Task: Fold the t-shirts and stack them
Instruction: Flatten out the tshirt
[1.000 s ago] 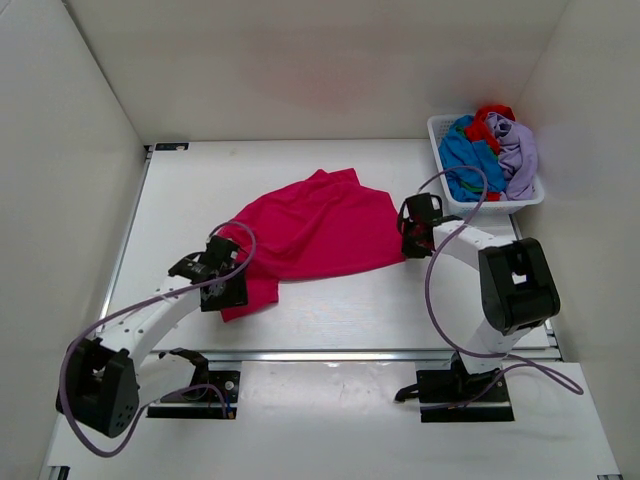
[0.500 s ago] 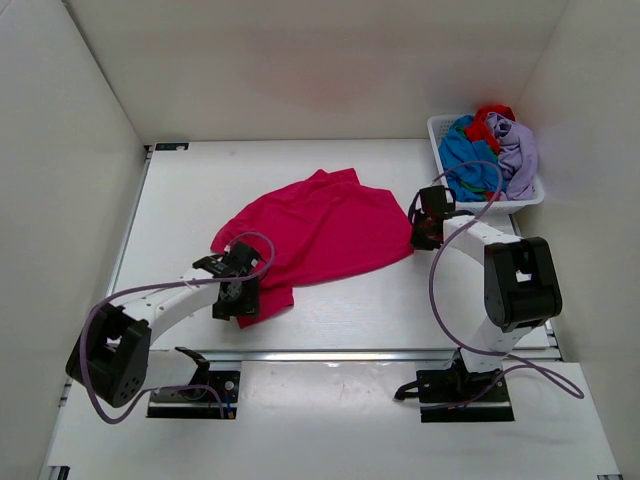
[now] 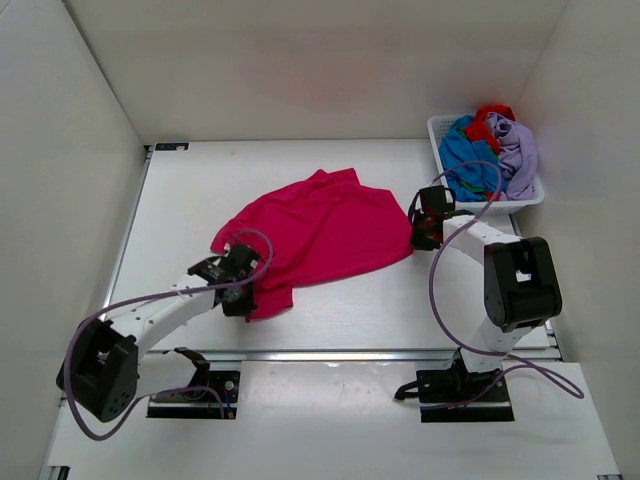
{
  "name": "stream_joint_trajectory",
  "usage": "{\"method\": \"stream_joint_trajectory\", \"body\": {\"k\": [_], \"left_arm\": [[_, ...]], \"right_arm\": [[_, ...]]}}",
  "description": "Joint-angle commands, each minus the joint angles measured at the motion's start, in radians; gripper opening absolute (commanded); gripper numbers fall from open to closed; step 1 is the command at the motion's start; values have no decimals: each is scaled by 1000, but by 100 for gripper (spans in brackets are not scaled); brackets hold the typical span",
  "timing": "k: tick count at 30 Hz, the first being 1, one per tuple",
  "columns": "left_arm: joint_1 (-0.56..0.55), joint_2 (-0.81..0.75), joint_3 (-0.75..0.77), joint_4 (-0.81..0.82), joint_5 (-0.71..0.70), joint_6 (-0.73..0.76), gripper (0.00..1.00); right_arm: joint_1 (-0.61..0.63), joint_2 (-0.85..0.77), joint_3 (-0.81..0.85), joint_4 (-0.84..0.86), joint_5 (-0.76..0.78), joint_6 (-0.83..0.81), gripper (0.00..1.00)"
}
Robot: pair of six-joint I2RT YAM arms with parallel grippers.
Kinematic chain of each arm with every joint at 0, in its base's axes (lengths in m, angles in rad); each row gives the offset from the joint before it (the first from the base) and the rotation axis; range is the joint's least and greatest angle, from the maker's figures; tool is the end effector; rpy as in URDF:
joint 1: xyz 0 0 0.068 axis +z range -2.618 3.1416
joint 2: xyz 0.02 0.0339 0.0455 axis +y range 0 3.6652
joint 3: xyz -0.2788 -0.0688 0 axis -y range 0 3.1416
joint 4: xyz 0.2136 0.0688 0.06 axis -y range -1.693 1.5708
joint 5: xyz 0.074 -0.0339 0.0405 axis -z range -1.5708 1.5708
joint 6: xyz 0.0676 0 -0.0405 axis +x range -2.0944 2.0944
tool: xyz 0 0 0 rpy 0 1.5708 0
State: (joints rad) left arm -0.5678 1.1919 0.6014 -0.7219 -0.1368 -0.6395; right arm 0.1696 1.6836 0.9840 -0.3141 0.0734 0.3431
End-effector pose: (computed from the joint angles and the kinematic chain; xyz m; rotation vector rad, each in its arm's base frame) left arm 0.1430 -0.0803 0.1671 -0.1276 2.8487 -0.0495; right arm 0.3243 0.0505 0.1789 0.2508 2.5710 0.0956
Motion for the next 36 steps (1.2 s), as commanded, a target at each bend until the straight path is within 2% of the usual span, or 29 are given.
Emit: {"method": "stream_joint_trajectory", "body": {"k": [1,3,4,5,6,7,8,9,11,12,15,19,22,25,29,32,36], "left_arm": [[83,-66,197,-105,73,63,0],[115,-26,451,-277,37,157,0],[135,-12,530,-316,-25,210,0],[155,12,675,-367,-64,225,0],[217,52,815,-370,-66,272,0],[314,78,890,-373,-32,311,0],[389,145,1048,-392,12,334,0],[393,234,1245,-413,9,331,0],[340,337,1485,-455,-204,324,0],[310,381,1571,-464,-227,316,0],[347,382,1615,-445,-100,268,0],[312,325,1707,-488,-168,273,0],[325,226,1732,-456,-167,273,0],[274,196,1819,-441,-248,288,0],[272,186,1856,-429,-288,288,0],[299,234,1836,-433,-251,287,0],[379,374,1822,-416,-133,291,0]], "right_arm": [[-5,-41,54,-29,0,-18,0],[-12,-73,103,-97,-20,-47,0],[-13,-91,120,-103,-46,-52,0],[-19,-123,154,-121,-66,-73,0],[-21,-151,206,-129,-89,-90,0],[-27,-162,243,-147,-116,-98,0],[-36,-174,334,-170,-141,-98,0],[-29,-182,429,-216,-156,-104,0],[-24,-199,563,-256,-146,-115,0],[-10,-225,628,-270,-127,-107,0],[11,-283,715,-305,-106,-119,0],[97,-425,703,-307,11,-164,0],[136,-530,699,-287,9,-171,1],[134,-579,747,-308,-46,-162,0],[65,-553,840,-397,-135,-151,0],[-102,-513,797,-395,-318,-131,1],[-76,-405,753,-350,-297,-165,0]]}}
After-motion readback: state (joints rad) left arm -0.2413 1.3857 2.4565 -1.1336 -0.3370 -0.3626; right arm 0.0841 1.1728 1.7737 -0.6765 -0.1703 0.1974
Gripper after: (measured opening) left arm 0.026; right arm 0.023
